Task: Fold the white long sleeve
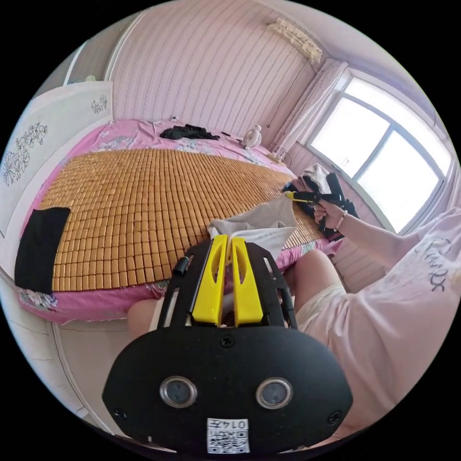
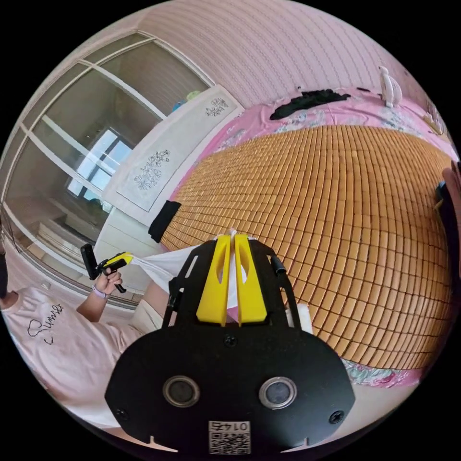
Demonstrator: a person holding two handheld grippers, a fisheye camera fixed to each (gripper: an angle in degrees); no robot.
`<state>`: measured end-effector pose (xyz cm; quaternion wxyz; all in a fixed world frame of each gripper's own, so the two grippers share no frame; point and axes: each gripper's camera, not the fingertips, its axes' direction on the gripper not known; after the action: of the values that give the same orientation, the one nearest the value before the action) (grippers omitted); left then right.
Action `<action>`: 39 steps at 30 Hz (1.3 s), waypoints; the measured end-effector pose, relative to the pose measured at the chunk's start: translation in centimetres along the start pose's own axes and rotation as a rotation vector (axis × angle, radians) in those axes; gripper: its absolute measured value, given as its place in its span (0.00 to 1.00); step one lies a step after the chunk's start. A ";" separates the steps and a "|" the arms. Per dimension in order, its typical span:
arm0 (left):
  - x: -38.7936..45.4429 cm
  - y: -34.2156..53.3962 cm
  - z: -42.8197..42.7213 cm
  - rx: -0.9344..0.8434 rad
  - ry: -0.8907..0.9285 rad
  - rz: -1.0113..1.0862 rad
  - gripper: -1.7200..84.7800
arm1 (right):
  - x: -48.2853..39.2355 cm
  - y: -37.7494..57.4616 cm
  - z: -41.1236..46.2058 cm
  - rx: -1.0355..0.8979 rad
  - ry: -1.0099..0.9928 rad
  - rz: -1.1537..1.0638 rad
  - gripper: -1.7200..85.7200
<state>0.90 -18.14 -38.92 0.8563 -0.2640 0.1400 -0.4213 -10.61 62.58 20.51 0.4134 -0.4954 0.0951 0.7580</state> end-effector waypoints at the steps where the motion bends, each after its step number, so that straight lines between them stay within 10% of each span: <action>1: 0.6 -1.2 -2.0 0.063 -0.012 0.005 0.01 | -2.0 0.0 -2.6 0.059 -0.002 -0.025 0.03; 26: 23.9 -16.8 -54.2 1.178 -0.070 0.616 0.01 | -53.1 14.6 -47.5 1.117 0.236 -0.848 0.03; 39: 11.9 -31.5 -39.2 0.674 -0.095 0.288 0.01 | -36.9 -7.8 -27.8 0.506 0.323 -0.330 0.03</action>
<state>-30.44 -56.61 -53.39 0.9512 0.0361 -0.0110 -0.3063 19.86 32.50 39.52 0.6200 -0.4995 0.2627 0.5451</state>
